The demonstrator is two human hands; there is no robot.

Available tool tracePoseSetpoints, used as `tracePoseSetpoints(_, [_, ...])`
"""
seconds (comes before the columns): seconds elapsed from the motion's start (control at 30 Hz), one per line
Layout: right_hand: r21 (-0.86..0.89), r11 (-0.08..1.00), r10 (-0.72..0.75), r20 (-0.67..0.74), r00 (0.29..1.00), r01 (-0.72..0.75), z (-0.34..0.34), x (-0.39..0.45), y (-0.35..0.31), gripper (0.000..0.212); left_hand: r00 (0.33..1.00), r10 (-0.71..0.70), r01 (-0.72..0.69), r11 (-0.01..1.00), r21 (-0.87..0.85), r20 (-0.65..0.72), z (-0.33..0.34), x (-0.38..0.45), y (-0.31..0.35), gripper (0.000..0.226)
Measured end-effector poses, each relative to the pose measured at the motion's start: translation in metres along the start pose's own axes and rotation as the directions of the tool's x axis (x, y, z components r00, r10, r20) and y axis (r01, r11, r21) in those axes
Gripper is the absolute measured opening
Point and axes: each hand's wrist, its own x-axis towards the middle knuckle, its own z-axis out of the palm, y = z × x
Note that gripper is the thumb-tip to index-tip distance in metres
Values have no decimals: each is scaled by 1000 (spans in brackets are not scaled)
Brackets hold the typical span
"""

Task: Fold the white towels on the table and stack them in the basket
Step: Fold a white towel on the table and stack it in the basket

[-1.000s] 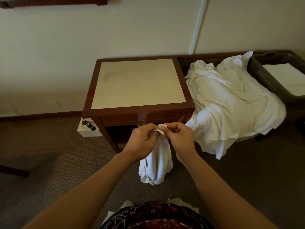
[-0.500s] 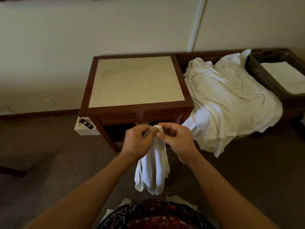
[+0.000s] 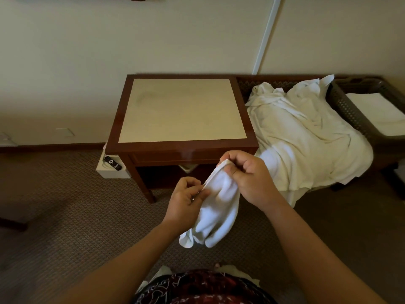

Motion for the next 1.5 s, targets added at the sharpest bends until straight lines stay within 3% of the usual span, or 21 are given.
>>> tracePoseSetpoints(0.13, [-51, 998, -24, 13, 1000, 25, 7, -2, -18, 29, 995, 91, -88, 995, 53, -39, 10, 3, -3, 28])
tracePoseSetpoints(0.2, [-73, 996, -45, -22, 999, 43, 13, -3, -26, 30, 987, 125, -116, 989, 93, -97, 15, 7, -1, 26])
tracePoseSetpoints(0.37, [-79, 992, -94, 3, 996, 94, 22, -8, -50, 30, 975, -54, 81, 990, 116, -214, 19, 11, 0, 31])
tracePoseSetpoints(0.67, [6, 983, -182, -61, 981, 183, 4, -8, -87, 27, 962, -219, 258, 925, 281, -161, 17, 13, -39, 28])
tracePoseSetpoints(0.8, [-18, 974, -222, -246, 944, 224, -6, -4, -91, 18, 948, -263, 310, 891, 330, -181, -7, 3, -65, 30])
tracePoseSetpoints(1.0, [-26, 987, -141, -589, 796, 156, -26, 8, -78, 17, 937, -302, 346, 871, 350, -176, -55, 3, -74, 19])
tracePoseSetpoints(1.1, [-122, 986, -169, -663, 729, 117, -32, 15, -65, 22, 927, -343, 374, 864, 338, -148, -72, 12, -59, 23])
tracePoseSetpoints(1.17, [-251, 966, -198, -556, 807, 63, -26, 18, -51, 28, 959, -270, 284, 884, 372, -90, -74, 19, -37, 26])
tracePoseSetpoints(1.2, [-340, 939, -201, -424, 883, 50, -21, 19, -44, 32, 978, -208, 203, 895, 396, -30, -73, 23, -22, 27])
tracePoseSetpoints(1.27, [-480, 875, -79, -13, 997, 63, -6, 20, -25, 61, 989, -46, -18, 906, 423, 141, -70, 32, 13, 25])
tracePoseSetpoints(1.33, [-535, 841, 126, 335, 934, 78, 13, 19, -8, 92, 947, 132, -243, 891, 383, 294, -65, 37, 46, 19])
tracePoseSetpoints(1.37, [-527, 847, 178, 409, 895, 72, 22, 18, 0, 88, 927, 179, -295, 892, 344, 330, -63, 37, 59, 14])
tracePoseSetpoints(1.4, [-494, 869, 198, 425, 883, 43, 28, 17, 4, 67, 922, 196, -301, 905, 300, 335, -61, 38, 67, 11])
tracePoseSetpoints(1.47, [-435, 900, 202, 338, 919, -38, 34, 20, 15, 18, 944, 183, -251, 937, 241, 273, -60, 36, 71, 20])
tracePoseSetpoints(1.5, [-423, 905, 181, 279, 943, -49, 34, 21, 19, 10, 959, 185, -233, 946, 226, 214, -61, 34, 66, 22])
